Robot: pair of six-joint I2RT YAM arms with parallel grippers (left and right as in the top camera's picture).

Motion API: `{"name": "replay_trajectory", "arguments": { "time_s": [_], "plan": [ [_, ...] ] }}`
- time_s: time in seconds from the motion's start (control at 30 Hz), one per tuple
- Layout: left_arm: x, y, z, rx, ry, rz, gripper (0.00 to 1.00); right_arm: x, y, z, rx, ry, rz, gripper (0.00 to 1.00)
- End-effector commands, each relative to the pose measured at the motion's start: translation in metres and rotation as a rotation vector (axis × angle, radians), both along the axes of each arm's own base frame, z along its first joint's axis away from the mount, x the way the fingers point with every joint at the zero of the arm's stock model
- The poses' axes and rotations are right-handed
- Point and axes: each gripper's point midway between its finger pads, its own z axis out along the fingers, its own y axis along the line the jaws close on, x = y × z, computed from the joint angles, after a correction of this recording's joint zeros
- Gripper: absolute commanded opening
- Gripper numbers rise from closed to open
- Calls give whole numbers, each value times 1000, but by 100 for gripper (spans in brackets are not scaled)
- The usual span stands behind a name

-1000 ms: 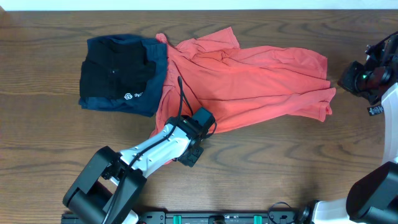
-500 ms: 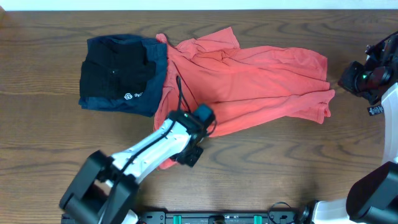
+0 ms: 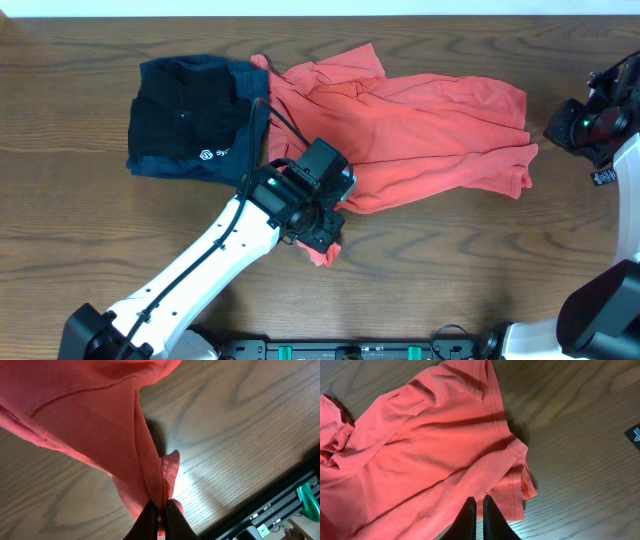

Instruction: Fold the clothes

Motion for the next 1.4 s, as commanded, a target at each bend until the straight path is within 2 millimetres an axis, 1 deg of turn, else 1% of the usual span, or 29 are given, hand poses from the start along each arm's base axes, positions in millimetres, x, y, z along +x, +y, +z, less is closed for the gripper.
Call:
{"name": "replay_trajectory", "arguments": {
  "time_s": [0.0,0.1,0.13,0.2,0.23,0.3,0.4,0.43,0.5,0.57,0.6,0.77,0.8,0.83,0.87,0.9,0.93,0.97,1.03,1.17,1.2,1.23,1.33,1.37],
  "plan": [
    [-5,0,4,-7,7,-37,7,-1,1,2,-4,1,-8,6],
    [-5,1,10,-25,-10,-42,7,-1,1,1,-3,2,-8,7],
    [-5,-6,15,-64,-16,-49,7,-1,1,1,-3,2,-8,7],
    [-11,-25,29,-188,-14,-122,8,-1,1,2,-3,1,-9,7],
    [-13,-29,34,-215,-27,-164,8,-1,1,2,-3,1,-9,7],
    [-9,-25,40,-209,-78,-170,8,-1,1,2,-3,2,-8,7],
    [-7,-33,54,-269,-122,-188,9,-1,1,2,-3,2,-8,7],
    [-4,-30,53,-254,-139,-182,10,-1,1,2,-3,2,-9,7],
    [10,-10,45,-133,-183,-82,9,-1,1,1,-3,2,-8,7],
    [14,4,40,-56,-195,-41,9,-1,1,1,-3,3,-8,7],
    [13,6,39,-46,-192,-40,6,-1,1,1,-3,3,-8,7],
    [5,12,35,-21,-159,-41,6,-2,1,1,-2,5,-9,7],
    [5,13,35,-20,-156,-42,10,-2,1,1,-2,6,-9,7],
    [4,12,35,-24,-152,-43,31,-2,1,1,-2,6,-9,7],
    [3,11,35,-28,-149,-45,38,-2,1,1,-2,6,-8,7],
    [3,11,35,-27,-149,-45,31,-2,1,1,-1,6,-9,7],
    [3,11,35,-27,-149,-45,9,-2,1,1,-2,5,-9,7],
    [3,11,35,-27,-147,-43,6,-2,1,1,-2,5,-9,7],
    [2,10,35,-37,-139,-32,6,-2,1,1,-3,6,-9,7],
    [-5,-5,40,-122,-99,-59,6,-2,1,1,-2,5,-8,7],
    [-6,-8,40,-137,-92,-63,12,-2,1,1,-2,5,-9,7],
    [-6,-8,39,-137,-87,-62,25,-2,1,1,-2,5,-8,7],
    [-9,-6,29,-115,-58,-61,40,-2,1,1,-2,6,-9,6],
    [-11,-4,21,-101,-35,-47,41,-2,1,1,-2,6,-9,7]
  ]
}}
